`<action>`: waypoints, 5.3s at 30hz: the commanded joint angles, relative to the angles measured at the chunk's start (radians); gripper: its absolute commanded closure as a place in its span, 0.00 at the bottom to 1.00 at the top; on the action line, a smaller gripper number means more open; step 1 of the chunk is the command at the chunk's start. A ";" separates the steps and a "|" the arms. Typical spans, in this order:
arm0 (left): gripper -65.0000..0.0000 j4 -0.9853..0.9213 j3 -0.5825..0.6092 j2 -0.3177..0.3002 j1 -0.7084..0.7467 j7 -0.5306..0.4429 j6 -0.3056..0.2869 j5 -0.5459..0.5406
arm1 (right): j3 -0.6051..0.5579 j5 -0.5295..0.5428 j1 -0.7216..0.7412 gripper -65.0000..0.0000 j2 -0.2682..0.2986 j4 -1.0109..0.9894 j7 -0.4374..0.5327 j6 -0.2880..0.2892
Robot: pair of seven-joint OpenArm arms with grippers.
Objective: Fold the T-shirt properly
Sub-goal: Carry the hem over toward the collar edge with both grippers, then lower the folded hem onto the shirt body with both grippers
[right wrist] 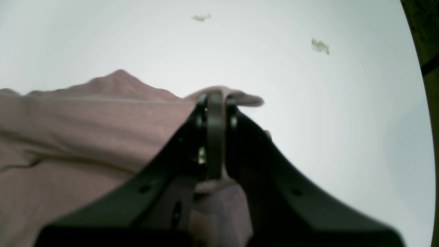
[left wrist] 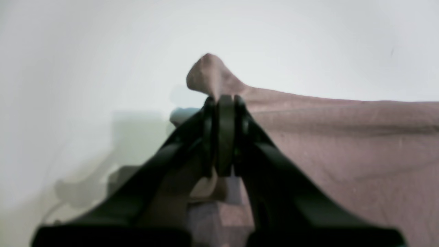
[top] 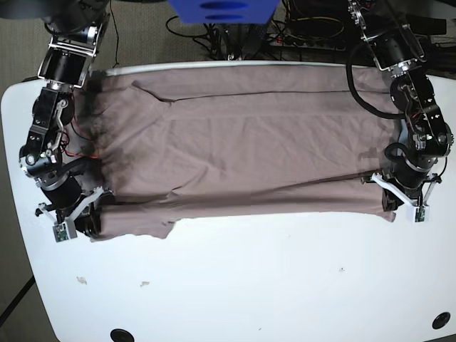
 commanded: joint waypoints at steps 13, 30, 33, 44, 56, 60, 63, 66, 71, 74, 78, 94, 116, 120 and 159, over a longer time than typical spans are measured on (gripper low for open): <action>1.00 0.123 -0.009 -0.010 0.063 -0.045 0.001 -0.014 | 0.080 0.011 -0.103 1.00 0.012 0.227 -0.046 0.003; 1.00 0.273 -0.008 -0.007 0.228 -0.057 0.007 -0.019 | 0.156 0.003 -0.227 1.00 0.003 0.367 -0.113 0.012; 1.00 0.292 -0.012 0.004 0.262 -0.063 0.003 -0.024 | 0.168 0.011 -0.267 1.00 0.000 0.376 -0.081 0.025; 1.00 0.295 -0.019 0.012 0.312 -0.075 0.001 -0.047 | 0.198 0.013 -0.308 1.00 0.000 0.369 -0.074 0.035; 1.00 0.297 -0.016 0.005 0.362 -0.084 -0.001 -0.058 | 0.215 0.021 -0.356 1.00 -0.004 0.384 -0.073 0.040; 1.00 0.298 -0.018 0.001 0.385 -0.086 -0.001 -0.065 | 0.224 0.022 -0.377 1.00 -0.005 0.392 -0.075 0.041; 1.00 0.295 -0.019 0.000 0.407 -0.088 -0.002 -0.068 | 0.229 0.019 -0.406 1.00 -0.010 0.396 -0.069 0.041; 1.00 0.292 -0.020 0.002 0.426 -0.090 -0.002 -0.068 | 0.231 0.016 -0.437 1.00 -0.015 0.399 -0.063 0.040; 1.00 0.290 -0.022 0.001 0.450 -0.090 -0.004 -0.067 | 0.230 0.015 -0.467 1.00 -0.019 0.404 -0.063 0.039; 1.00 0.291 -0.022 0.000 0.460 -0.089 -0.004 -0.063 | 0.228 0.014 -0.482 1.00 -0.020 0.406 -0.061 0.038; 1.00 0.296 -0.021 0.000 0.460 -0.084 -0.005 -0.060 | 0.220 0.019 -0.491 1.00 -0.018 0.413 -0.059 0.040; 1.00 0.309 -0.034 0.002 0.497 -0.094 -0.008 -0.065 | 0.219 0.015 -0.546 1.00 -0.039 0.410 -0.038 0.038; 1.00 0.292 -0.045 -0.003 0.519 -0.081 -0.012 -0.065 | 0.219 0.008 -0.597 1.00 -0.037 0.411 -0.048 0.038; 1.00 0.297 -0.055 -0.002 0.517 -0.073 -0.013 -0.066 | 0.220 0.007 -0.585 1.00 -0.040 0.409 -0.052 0.041; 0.59 0.309 -0.098 -0.006 0.516 -0.050 -0.004 -0.051 | 0.215 0.005 -0.588 0.82 -0.049 0.406 -0.057 0.052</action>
